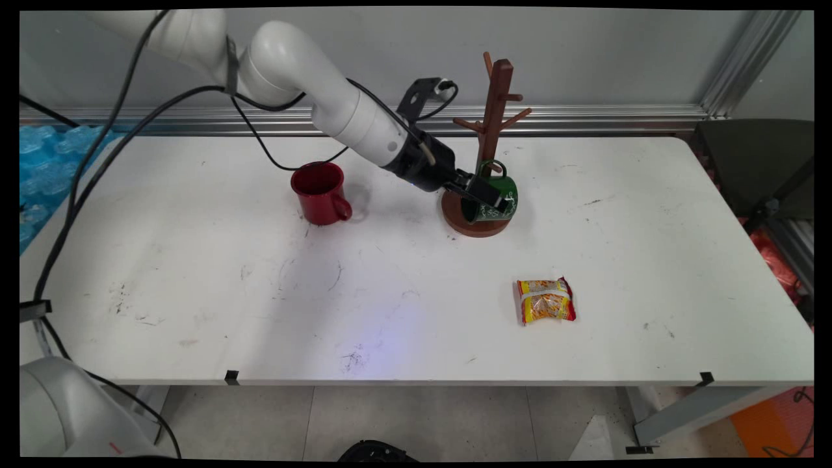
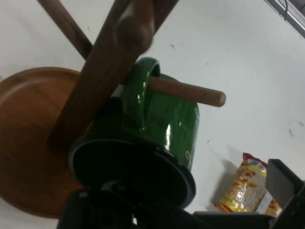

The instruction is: Pick up the green mug from the rack

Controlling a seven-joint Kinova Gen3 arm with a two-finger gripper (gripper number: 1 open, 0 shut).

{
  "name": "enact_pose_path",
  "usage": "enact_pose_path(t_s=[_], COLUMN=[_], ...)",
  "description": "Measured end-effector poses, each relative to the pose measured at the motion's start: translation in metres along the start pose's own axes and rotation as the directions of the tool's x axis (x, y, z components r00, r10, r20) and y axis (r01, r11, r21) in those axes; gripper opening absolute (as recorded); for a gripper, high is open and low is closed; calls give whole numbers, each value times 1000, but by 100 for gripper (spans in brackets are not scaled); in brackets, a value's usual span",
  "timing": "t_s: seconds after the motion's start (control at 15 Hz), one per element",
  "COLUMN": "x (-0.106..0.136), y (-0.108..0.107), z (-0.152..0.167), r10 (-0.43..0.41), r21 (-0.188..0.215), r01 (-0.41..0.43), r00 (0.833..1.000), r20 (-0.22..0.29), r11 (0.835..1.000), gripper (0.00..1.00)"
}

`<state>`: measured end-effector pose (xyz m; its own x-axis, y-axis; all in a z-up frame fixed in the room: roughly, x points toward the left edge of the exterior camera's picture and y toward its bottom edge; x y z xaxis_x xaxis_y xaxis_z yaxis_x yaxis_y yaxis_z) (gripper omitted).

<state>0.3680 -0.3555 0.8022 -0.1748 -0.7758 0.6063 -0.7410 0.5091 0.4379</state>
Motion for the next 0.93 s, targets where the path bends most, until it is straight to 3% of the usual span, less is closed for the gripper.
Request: enact_pose_path(t_s=[0.47, 0.53, 0.93], x=[0, 0, -2], y=[0, 0, -1], z=[18, 19, 23], r10=[-29, -30, -26], r21=[-17, -19, -25], r01=[29, 30, 26], r00=[1000, 999, 1000], r20=[-9, -10, -8], r11=[999, 999, 999], gripper=[100, 0, 0])
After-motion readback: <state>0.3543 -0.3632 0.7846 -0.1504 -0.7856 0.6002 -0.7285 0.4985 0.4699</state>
